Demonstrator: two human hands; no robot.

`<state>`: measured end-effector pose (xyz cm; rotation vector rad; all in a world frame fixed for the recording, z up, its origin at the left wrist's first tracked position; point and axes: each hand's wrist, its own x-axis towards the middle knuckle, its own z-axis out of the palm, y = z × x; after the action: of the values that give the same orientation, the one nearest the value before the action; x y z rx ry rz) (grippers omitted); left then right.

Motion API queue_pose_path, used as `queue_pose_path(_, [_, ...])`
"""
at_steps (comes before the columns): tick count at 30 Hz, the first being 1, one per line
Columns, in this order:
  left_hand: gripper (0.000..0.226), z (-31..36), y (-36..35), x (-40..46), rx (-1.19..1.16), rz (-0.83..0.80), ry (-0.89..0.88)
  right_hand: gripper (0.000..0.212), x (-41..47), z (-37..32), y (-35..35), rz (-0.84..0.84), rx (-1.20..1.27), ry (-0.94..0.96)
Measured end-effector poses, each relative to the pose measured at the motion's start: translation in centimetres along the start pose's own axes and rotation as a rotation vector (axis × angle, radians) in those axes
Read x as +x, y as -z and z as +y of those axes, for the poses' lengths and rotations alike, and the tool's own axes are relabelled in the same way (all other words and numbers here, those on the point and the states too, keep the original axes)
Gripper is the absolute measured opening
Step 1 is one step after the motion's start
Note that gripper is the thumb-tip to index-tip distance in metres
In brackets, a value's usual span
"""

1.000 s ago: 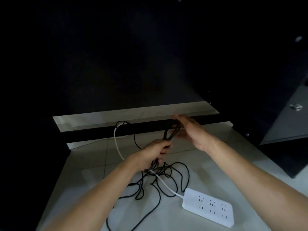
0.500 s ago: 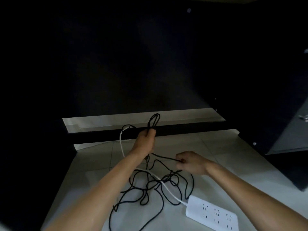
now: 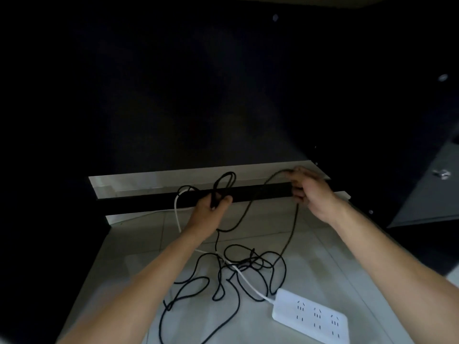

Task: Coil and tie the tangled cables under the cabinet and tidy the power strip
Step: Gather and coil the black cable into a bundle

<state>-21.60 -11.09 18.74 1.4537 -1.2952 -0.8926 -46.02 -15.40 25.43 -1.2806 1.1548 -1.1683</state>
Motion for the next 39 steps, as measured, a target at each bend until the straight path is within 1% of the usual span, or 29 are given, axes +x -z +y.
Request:
queue_pose_path(2, [0.06, 1.2, -1.5, -0.7, -0.031, -0.03, 0.003, 0.028, -0.2, -0.9, -1.5, -0.098, 0.128, -0.029])
queue_pose_path(3, [0.071, 1.8, -2.1, -1.0, -0.041, -0.044, 0.003, 0.025, -0.3, -1.2, -2.2, -0.13, 0.148, -0.041])
queue_pose_path(4, [0.078, 2.3, -2.7, -1.4, -0.041, -0.064, 0.001, 0.023, -0.6, -1.5, -2.8, -0.154, 0.147, -0.048])
queue_pose_path(5, [0.077, 2.8, -3.2, -1.8, -0.05, -0.088, -0.008, 0.022, -0.7, -1.5, -3.3, -0.163, 0.132, -0.052])
queue_pose_path(8, [0.052, 4.4, -4.0, -3.1, -0.144, -0.158, -0.046, 0.02, -1.0, -1.2, -4.1, -0.125, 0.098, -0.094])
queue_pose_path(9, [0.048, 4.9, -4.2, -3.5, -0.172, -0.179, -0.049, 0.02, -1.0, -1.1, -4.2, -0.107, 0.096, -0.112])
queue_pose_path(13, [0.045, 4.8, -4.8, -3.7, -0.176, -0.224, -0.081, 0.019, -1.4, -0.6, -4.0, -0.067, 0.045, -0.149])
queue_pose_path(16, [0.029, 4.5, -5.1, -3.3, -0.169, -0.194, -0.082, 0.017, -1.3, -0.5, -4.0, -0.075, 0.047, -0.144])
queue_pose_path(18, [0.023, 4.2, -5.2, -3.1, -0.114, -0.182, -0.097, 0.015, -1.2, -0.5, -3.9, -0.101, 0.081, -0.151])
queue_pose_path(20, [0.022, 3.7, -5.3, -2.9, -0.021, -0.162, -0.126, 0.014, -1.2, -0.6, -3.8, -0.155, 0.089, -0.156])
queue_pose_path(22, [0.024, 3.1, -5.3, -2.7, 0.079, -0.153, -0.152, 0.014, -1.3, -0.8, -3.7, -0.204, 0.044, -0.144])
queue_pose_path(26, [0.038, 2.5, -5.2, -2.9, 0.233, -0.159, -0.179, 0.014, -1.4, -0.3, -3.9, -0.22, -0.107, -0.126])
queue_pose_path(28, [0.046, 2.4, -5.1, -2.9, 0.255, -0.177, -0.187, 0.015, -1.4, 0.0, -4.0, -0.169, -0.175, -0.119])
queue_pose_path(30, [0.047, 2.6, -5.0, -2.9, 0.185, -0.184, -0.141, 0.012, -1.3, -0.1, -4.0, -0.069, -0.23, -0.114])
queue_pose_path(32, [0.035, 2.9, -4.7, -2.7, 0.088, -0.125, -0.068, 0.011, -1.2, -0.2, -3.7, 0.016, -0.251, -0.128])
queue_pose_path(34, [0.024, 3.2, -4.4, -2.4, 0.033, -0.039, -0.023, 0.014, -1.3, -0.2, -3.5, 0.062, -0.255, -0.159])
queue_pose_path(38, [0.018, 3.3, -3.9, -2.1, -0.062, 0.067, 0.05, 0.026, -1.1, 0.0, -2.9, 0.126, -0.198, -0.304])
queue_pose_path(39, [0.017, 3.2, -3.7, -2.2, -0.044, 0.077, 0.027, 0.028, -1.0, 0.1, -2.7, 0.123, -0.178, -0.35])
